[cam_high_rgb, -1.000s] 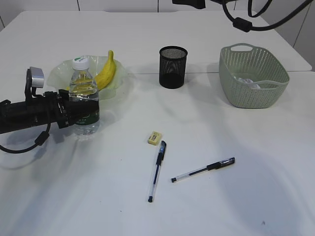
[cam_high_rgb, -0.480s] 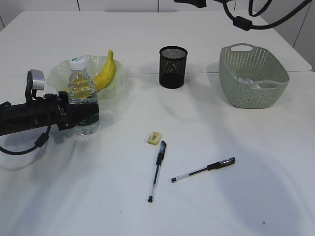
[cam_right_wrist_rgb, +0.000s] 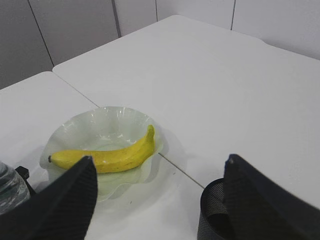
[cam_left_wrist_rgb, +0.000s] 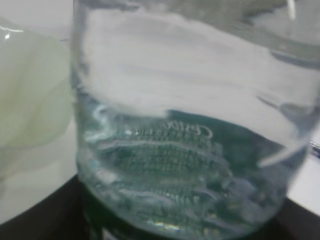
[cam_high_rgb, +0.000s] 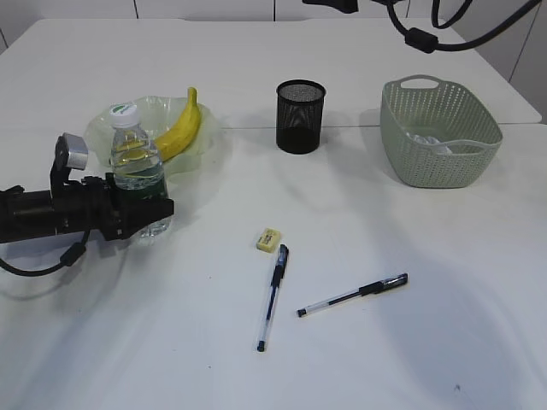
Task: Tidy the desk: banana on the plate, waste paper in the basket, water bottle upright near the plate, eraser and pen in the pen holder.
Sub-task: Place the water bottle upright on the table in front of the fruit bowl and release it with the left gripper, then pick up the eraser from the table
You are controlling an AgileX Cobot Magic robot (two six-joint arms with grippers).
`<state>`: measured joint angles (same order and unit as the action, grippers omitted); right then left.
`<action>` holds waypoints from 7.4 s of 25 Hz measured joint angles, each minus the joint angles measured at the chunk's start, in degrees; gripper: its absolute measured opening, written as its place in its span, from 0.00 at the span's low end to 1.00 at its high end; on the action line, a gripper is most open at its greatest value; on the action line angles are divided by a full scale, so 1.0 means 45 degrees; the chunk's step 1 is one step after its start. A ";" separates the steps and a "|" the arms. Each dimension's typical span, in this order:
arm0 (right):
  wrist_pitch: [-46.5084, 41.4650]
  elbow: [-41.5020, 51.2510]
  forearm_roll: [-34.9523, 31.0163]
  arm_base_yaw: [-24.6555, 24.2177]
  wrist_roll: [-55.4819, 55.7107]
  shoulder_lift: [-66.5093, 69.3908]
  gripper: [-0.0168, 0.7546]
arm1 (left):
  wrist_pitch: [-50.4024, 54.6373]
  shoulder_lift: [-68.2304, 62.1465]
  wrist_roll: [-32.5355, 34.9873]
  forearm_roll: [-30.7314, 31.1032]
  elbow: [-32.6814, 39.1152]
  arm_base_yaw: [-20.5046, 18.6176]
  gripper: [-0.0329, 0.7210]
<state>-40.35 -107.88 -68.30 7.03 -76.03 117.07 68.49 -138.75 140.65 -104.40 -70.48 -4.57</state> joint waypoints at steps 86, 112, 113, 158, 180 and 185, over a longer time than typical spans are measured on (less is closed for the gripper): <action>0.0478 0.0000 -0.0047 0.0000 -0.0116 0.0000 0.78 | -0.1507 0.8135 -0.2893 0.0620 -0.0659 0.0000 0.80; -0.2121 0.0000 -0.1480 0.0000 0.0279 0.0000 0.78 | -0.5353 1.1213 -0.6898 0.1301 -0.0659 -0.3530 0.76; -0.2121 0.0000 -0.1443 0.0000 0.0408 0.0000 0.78 | -0.6345 1.1457 -0.6898 0.1710 -0.0659 -0.3623 0.76; -0.6588 0.0000 0.9233 0.0000 1.2822 0.0000 0.78 | -1.6192 1.4307 -0.7860 -0.0084 0.0855 -0.1254 0.70; -0.6619 0.0000 0.9334 0.0306 1.2527 0.0000 0.78 | -1.6057 1.4307 -0.7860 -0.0084 0.0954 -0.1254 0.67; -0.6619 0.0000 1.1044 0.1223 1.1643 0.0000 0.78 | -1.6057 1.4307 -0.7860 -0.0084 0.0954 -0.1254 0.67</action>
<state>-70.13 -107.88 -18.60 12.53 -23.64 117.07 -3.77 -74.36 105.28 -104.78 -66.18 -10.21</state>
